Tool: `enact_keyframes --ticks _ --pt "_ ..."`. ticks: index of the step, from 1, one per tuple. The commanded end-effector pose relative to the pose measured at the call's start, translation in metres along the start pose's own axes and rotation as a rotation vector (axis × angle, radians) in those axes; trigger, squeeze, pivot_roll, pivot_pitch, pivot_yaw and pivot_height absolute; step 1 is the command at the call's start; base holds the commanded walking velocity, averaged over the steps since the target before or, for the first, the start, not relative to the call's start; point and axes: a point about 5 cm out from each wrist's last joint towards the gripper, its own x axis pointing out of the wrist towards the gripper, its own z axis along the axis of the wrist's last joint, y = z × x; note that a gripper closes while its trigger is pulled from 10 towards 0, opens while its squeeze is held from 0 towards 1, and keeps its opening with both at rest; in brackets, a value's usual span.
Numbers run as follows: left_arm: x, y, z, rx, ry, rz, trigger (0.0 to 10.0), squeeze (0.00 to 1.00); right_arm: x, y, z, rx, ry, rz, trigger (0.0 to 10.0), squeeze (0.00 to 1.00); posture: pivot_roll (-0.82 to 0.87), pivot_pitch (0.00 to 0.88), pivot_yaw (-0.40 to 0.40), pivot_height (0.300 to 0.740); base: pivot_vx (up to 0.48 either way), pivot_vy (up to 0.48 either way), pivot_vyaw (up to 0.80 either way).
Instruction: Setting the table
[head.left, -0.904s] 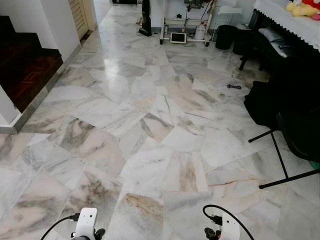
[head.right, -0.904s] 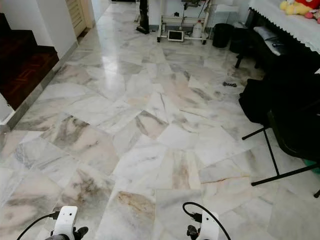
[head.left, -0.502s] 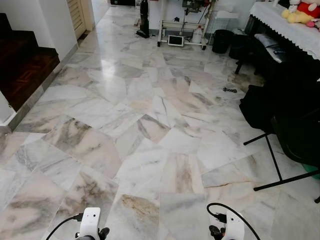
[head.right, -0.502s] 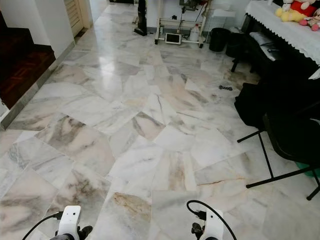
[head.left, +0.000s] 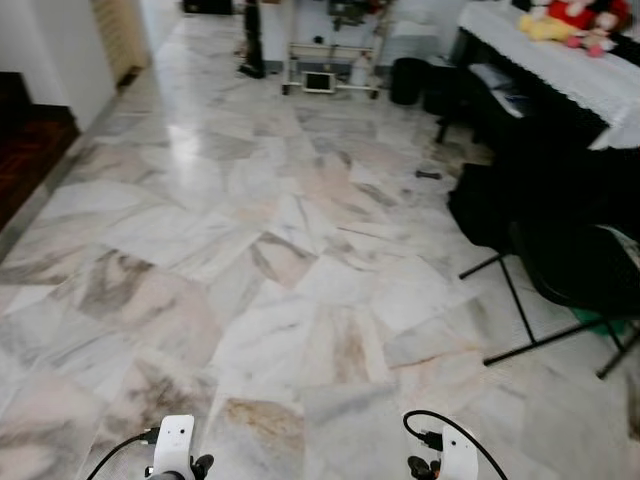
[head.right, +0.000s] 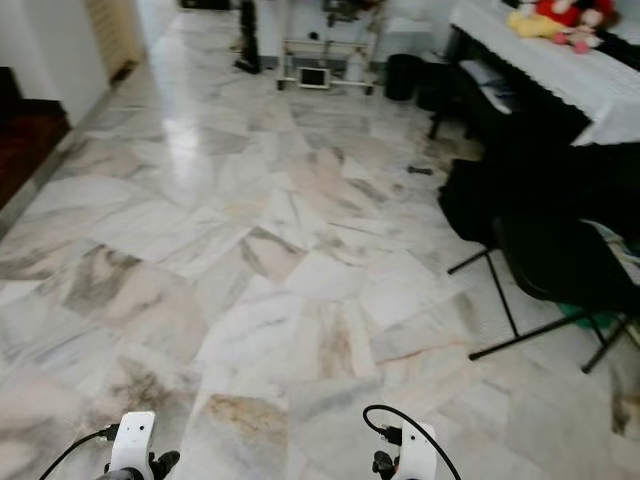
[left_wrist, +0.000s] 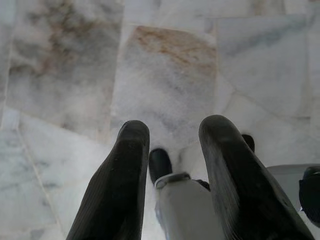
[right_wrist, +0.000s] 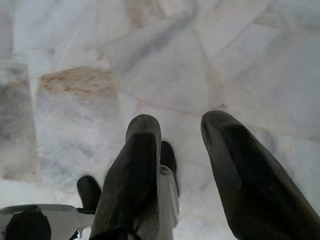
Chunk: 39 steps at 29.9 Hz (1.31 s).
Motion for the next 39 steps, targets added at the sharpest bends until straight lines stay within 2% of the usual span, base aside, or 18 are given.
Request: enact_keyframes --ticks 1,10,16,18,39 --pt "0.0002 -0.0018 -0.0002 -0.002 -0.002 -0.004 10.0 0.00 -0.0006 -0.0041 -0.0008 -0.005 0.011 -0.012 10.0 0.00 0.11 0.000 -0.081 0.740 0.000 0.000 -0.80" --pt "0.0002 -0.0009 0.0009 0.002 -0.005 -0.006 10.0 0.00 -0.0001 -0.0041 0.0021 -0.010 0.005 -0.011 10.0 0.00 0.12 0.000 -0.082 0.740 0.000 0.000 -0.80" --pt "-0.0002 0.0013 0.0011 0.058 -0.009 0.008 10.0 0.00 0.0008 -0.0002 0.0030 -0.013 0.005 -0.001 10.0 0.00 0.12 0.000 -0.080 0.740 0.000 -0.186 -0.80" --pt "-0.0003 0.0016 0.0003 0.052 -0.003 0.007 10.0 0.00 0.0009 0.0011 0.0025 -0.014 0.007 0.002 10.0 0.00 0.12 0.000 -0.078 0.740 0.000 -0.454 -0.80" --pt "-0.0001 -0.0001 0.0000 0.048 -0.002 0.000 10.0 0.00 0.0006 0.0039 -0.0022 -0.011 0.020 0.002 10.0 0.00 0.13 0.000 -0.070 0.740 0.000 0.000 -0.80"
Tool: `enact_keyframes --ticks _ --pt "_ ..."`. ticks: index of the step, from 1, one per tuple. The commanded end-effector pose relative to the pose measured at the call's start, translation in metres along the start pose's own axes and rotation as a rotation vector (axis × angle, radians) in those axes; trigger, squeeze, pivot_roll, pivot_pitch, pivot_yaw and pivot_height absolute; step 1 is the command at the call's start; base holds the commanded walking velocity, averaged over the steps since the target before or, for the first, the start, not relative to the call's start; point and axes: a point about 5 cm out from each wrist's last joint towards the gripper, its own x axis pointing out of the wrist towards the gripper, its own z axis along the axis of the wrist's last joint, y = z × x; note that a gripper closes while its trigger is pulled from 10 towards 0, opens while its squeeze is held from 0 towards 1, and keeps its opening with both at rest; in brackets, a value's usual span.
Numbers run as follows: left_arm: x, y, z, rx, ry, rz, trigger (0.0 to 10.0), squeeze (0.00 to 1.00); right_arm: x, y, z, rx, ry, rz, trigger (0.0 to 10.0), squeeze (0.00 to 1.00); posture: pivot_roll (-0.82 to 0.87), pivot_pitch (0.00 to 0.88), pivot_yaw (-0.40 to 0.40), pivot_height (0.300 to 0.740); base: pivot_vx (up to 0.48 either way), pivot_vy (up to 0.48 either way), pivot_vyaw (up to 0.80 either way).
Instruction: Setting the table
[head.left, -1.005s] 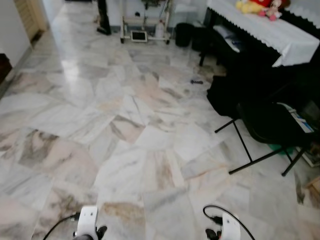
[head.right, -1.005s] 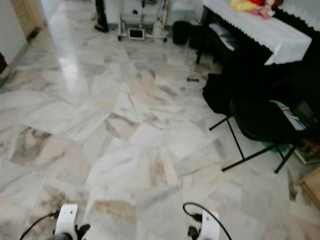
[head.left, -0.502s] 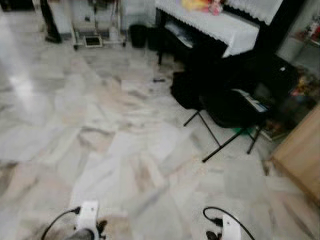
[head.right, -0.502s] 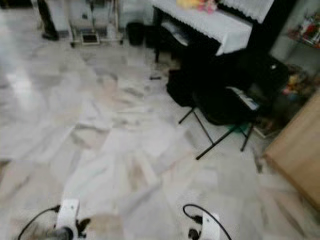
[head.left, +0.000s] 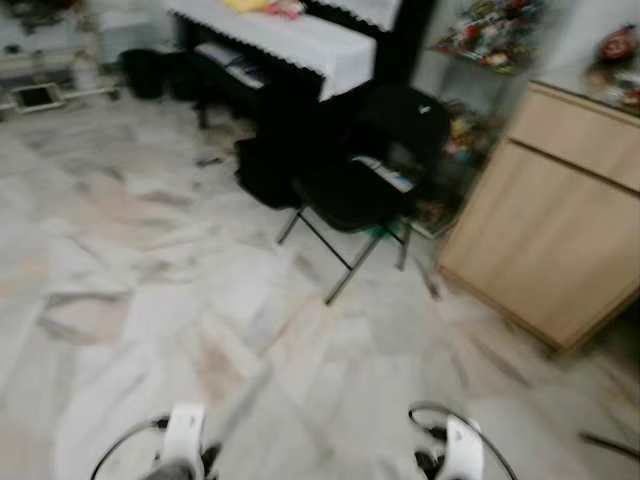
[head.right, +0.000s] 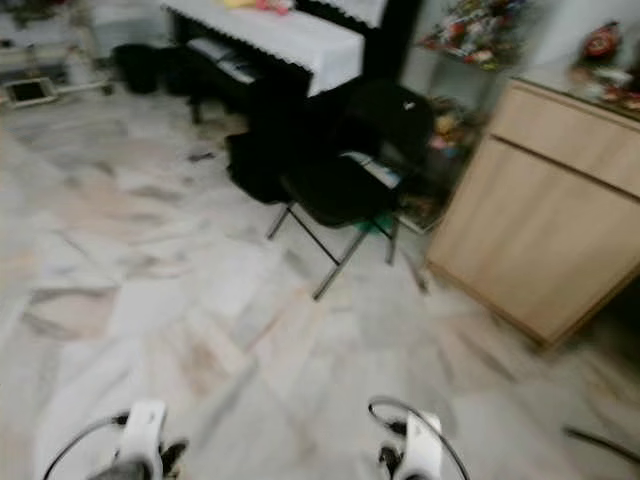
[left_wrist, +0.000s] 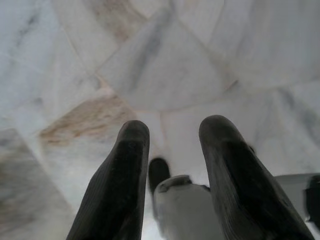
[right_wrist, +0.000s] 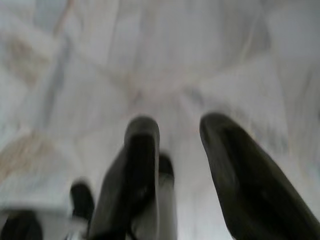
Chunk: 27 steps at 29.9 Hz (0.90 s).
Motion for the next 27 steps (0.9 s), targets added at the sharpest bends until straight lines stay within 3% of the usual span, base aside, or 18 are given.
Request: enact_keyframes --ticks 1,27 --pt "0.0012 -0.0061 0.0009 -0.005 0.002 -0.011 10.0 0.00 -0.0020 -0.0106 -0.0016 -0.006 0.008 -0.029 10.0 0.00 0.13 0.000 -0.070 0.740 0.000 0.000 -0.80" --pt "0.0013 -0.0084 -0.0004 -0.004 0.007 -0.014 10.0 0.00 -0.0029 -0.0122 -0.0054 -0.014 0.021 -0.031 10.0 0.00 0.12 0.000 -0.073 0.740 0.000 0.000 -0.80"
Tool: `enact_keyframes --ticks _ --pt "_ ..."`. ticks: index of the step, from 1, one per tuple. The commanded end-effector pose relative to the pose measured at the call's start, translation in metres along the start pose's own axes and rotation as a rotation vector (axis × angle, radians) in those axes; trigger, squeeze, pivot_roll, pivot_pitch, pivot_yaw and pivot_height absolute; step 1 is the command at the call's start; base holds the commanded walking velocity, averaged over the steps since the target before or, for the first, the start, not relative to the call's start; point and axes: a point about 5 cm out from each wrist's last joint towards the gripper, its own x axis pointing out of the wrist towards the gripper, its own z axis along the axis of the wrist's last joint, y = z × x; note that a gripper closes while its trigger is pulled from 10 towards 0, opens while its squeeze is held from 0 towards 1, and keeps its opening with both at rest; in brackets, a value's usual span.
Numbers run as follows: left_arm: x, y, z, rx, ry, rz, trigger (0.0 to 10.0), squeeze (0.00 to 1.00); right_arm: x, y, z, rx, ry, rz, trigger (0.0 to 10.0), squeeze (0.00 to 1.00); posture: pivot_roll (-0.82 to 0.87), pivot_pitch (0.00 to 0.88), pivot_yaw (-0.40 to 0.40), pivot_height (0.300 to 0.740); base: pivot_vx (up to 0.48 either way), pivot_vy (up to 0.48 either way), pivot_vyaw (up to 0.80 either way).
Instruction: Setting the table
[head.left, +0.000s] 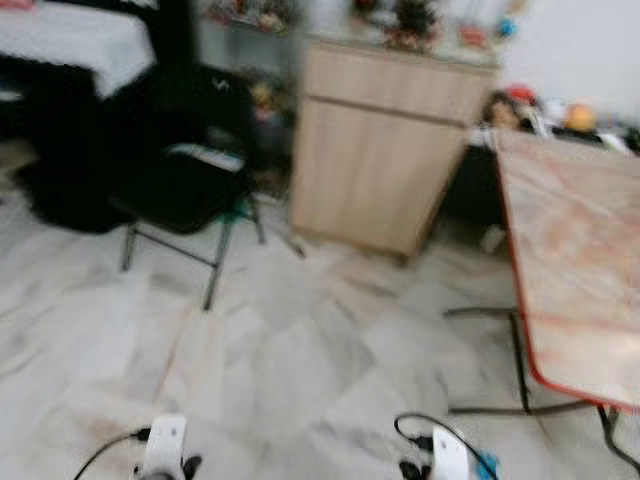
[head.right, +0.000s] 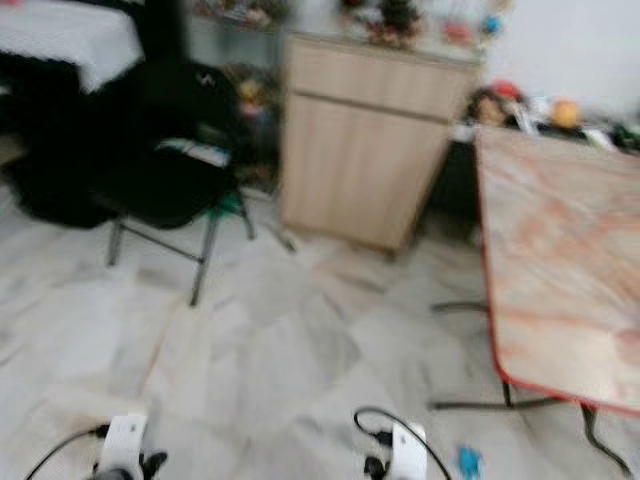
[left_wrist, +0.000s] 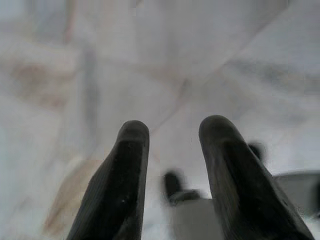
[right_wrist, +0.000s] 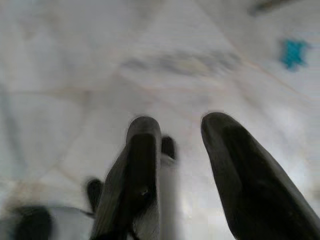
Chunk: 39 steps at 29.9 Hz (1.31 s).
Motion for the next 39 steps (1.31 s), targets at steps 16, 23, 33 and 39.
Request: enact_keyframes --ticks 16,23,33,39 --pt "-0.0033 0.0090 -0.0116 0.048 0.046 0.029 10.0 0.00 0.0010 0.0042 0.0036 0.010 -0.023 -0.004 10.0 0.00 0.12 0.000 -0.064 0.740 0.000 -0.032 -0.15" --pt "-0.0031 0.0099 -0.0095 0.047 0.039 0.030 10.0 0.00 0.0011 0.0045 0.0036 0.014 -0.025 -0.008 10.0 0.00 0.12 0.000 -0.063 0.740 0.000 -0.262 0.00" --pt "-0.0025 0.0084 -0.0075 0.048 0.031 0.027 10.0 0.00 0.0012 0.0040 0.0030 -0.009 -0.011 -0.013 10.0 0.00 0.12 0.000 -0.065 0.740 0.000 -0.262 -0.23" --pt "-0.0020 0.0072 -0.0062 0.047 0.027 0.023 10.0 0.00 0.0012 0.0036 0.0047 0.013 -0.028 -0.018 10.0 0.00 0.12 0.000 -0.066 0.740 0.000 -0.264 0.00"
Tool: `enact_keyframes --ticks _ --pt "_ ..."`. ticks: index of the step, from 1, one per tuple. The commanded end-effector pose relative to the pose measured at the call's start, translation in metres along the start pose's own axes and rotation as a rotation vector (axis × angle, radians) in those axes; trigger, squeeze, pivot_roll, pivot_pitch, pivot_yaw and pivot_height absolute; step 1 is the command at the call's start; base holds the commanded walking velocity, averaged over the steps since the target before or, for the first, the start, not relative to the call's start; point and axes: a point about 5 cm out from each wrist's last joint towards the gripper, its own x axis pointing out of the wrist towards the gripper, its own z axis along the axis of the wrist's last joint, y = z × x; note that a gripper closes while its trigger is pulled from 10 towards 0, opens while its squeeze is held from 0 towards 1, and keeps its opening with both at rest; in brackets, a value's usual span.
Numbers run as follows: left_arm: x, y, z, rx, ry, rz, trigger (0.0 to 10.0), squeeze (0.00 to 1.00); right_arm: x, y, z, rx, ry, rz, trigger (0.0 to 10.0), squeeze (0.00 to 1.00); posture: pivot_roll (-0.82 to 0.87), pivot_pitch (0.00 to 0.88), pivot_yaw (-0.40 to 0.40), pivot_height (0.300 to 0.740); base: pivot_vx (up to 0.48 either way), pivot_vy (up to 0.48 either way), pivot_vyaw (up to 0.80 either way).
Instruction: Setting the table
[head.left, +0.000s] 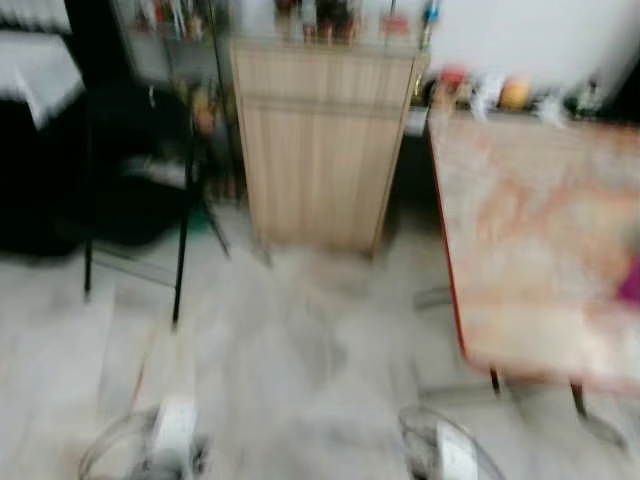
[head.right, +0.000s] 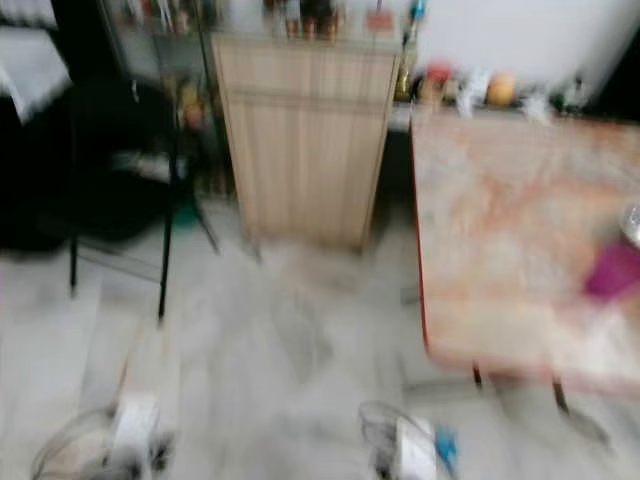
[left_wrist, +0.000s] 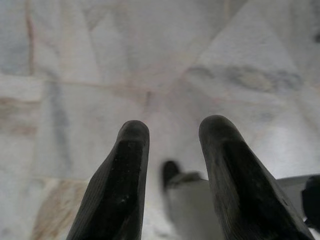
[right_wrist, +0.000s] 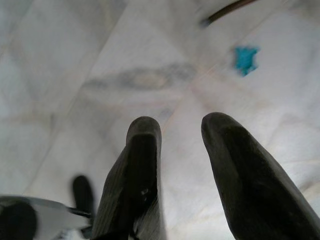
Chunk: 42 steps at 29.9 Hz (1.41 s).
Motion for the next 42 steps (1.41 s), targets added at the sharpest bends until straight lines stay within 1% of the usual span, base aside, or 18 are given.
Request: enact_keyframes --ticks 1,4,6,11,14,22,26,29,32,35,42 --pt "-0.0022 0.0096 -0.0052 0.010 0.017 0.024 10.0 0.00 0.0010 0.0069 0.0023 0.017 -0.018 0.015 10.0 0.00 0.12 0.000 -0.067 0.740 0.000 -0.259 0.00" --pt "-0.0022 0.0096 -0.0049 0.009 0.016 0.023 10.0 0.00 0.0011 0.0071 0.0023 0.016 -0.014 0.017 10.0 0.00 0.12 0.000 -0.066 0.740 0.000 -0.262 0.00" --pt "-0.0021 0.0093 -0.0048 0.008 0.015 0.021 10.0 0.00 0.0012 0.0074 0.0017 -0.002 -0.003 0.020 10.0 0.00 0.12 0.000 -0.068 0.740 0.000 -0.262 -0.21" --pt "-0.0020 0.0087 -0.0047 0.008 0.016 0.020 10.0 0.00 0.0013 0.0092 0.0007 -0.016 0.006 0.035 10.0 0.00 0.12 0.000 -0.067 0.740 0.000 -0.262 -0.70" --pt "-0.0020 0.0086 -0.0046 0.010 0.016 0.019 10.0 0.00 0.0012 0.0100 0.0005 -0.009 0.002 0.036 10.0 0.00 0.12 0.000 -0.066 0.740 0.000 -0.262 -0.63" --pt "-0.0018 0.0080 -0.0041 0.007 0.014 0.015 10.0 0.00 0.0012 0.0101 0.0015 0.001 -0.015 0.030 10.0 0.00 0.12 0.000 -0.065 0.740 0.000 -0.262 0.00" --pt "-0.0018 0.0078 -0.0042 0.007 0.015 0.014 10.0 0.00 0.0011 0.0086 0.0032 -0.015 -0.029 0.021 10.0 0.00 0.12 0.000 -0.066 0.740 0.000 -0.262 0.00" --pt "-0.0018 0.0079 -0.0043 0.006 0.015 0.013 10.0 0.00 0.0011 0.0088 0.0042 -0.036 -0.033 0.030 10.0 0.00 0.12 0.000 -0.066 0.740 0.000 -0.257 0.69" --pt "-0.0018 0.0076 -0.0042 0.005 0.015 0.013 10.0 0.00 0.0011 0.0094 0.0026 -0.004 -0.021 0.040 10.0 0.00 0.12 0.000 -0.067 0.740 0.000 -0.260 0.59" --pt "-0.0017 0.0072 -0.0043 0.006 0.015 0.011 10.0 0.00 0.0011 0.0095 0.0029 -0.020 -0.022 0.041 10.0 0.00 0.12 0.000 -0.067 0.740 0.000 -0.259 0.00" --pt "-0.0016 0.0067 -0.0038 0.005 0.013 0.009 10.0 0.00 0.0011 0.0090 0.0026 -0.014 -0.022 0.032 10.0 0.00 0.12 0.000 -0.067 0.740 0.000 -0.259 0.00"
